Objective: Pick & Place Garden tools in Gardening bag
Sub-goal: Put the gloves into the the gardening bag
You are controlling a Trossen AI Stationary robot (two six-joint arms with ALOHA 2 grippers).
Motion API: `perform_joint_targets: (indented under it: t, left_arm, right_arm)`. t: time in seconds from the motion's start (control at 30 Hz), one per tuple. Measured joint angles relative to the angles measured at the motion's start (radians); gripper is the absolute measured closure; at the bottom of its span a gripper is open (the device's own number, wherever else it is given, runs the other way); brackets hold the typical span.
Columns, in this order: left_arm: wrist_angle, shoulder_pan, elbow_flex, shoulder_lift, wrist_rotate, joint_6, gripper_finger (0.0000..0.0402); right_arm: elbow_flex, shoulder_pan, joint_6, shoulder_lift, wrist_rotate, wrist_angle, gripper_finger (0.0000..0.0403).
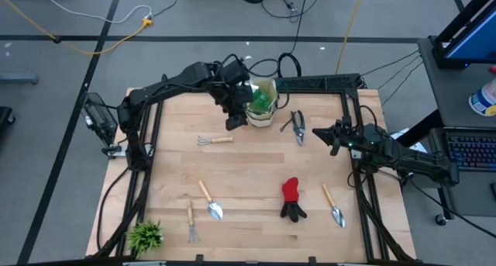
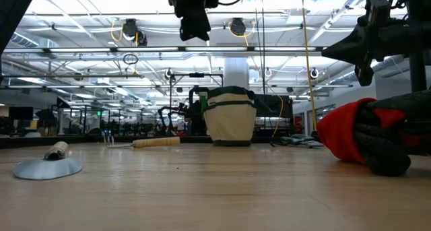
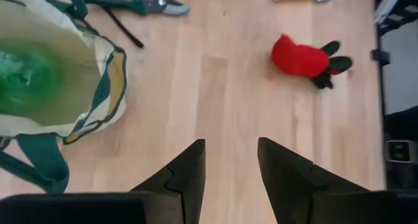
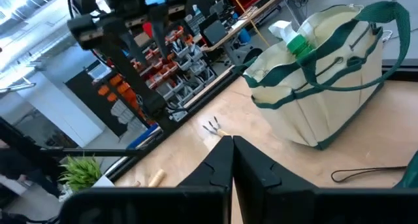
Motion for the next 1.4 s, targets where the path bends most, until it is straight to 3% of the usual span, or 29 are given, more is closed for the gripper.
perform_joint_targets:
  t: [0.23, 0.5, 0.8, 0.97, 1.1, 1.4]
  left_arm:
    - [-0.039, -0.029, 0.0, 0.0, -0.087, -0.082, 0.0256]
    - [-0.016, -0.031, 0.0, 0.0, -0.092, -0.048, 0.0256]
    - [0.132, -0.075, -0.001, -0.034, -0.097, -0.047, 0.0256]
    - [0.178, -0.113, -0.025, -0.073, -0.171, -0.072, 0.0256]
    - [0.295, -0.143, -0.153, -0.17, -0.211, -0.107, 0.0256]
    - [0.603, -0.167, -0.594, -0.473, -0.234, -0.227, 0.0256]
  right_arm:
    - [0.0, 0.0, 0.0, 0.0, 0.0, 0.0, 0.0403]
    - [0.0, 0.0, 0.062, 0.0, 0.007, 0.0, 0.0403]
    - [0.0, 0.0, 0.019, 0.0, 0.006, -0.007, 0.0403]
    - [0.0, 0.0, -0.017, 0.008, 0.006, -0.041, 0.0403]
    - [0.0, 0.0, -0.033, 0.026, 0.001, -0.065, 0.0403]
    - [-0.001, 0.0, 0.001, 0.065, -0.028, -0.055, 0.0403]
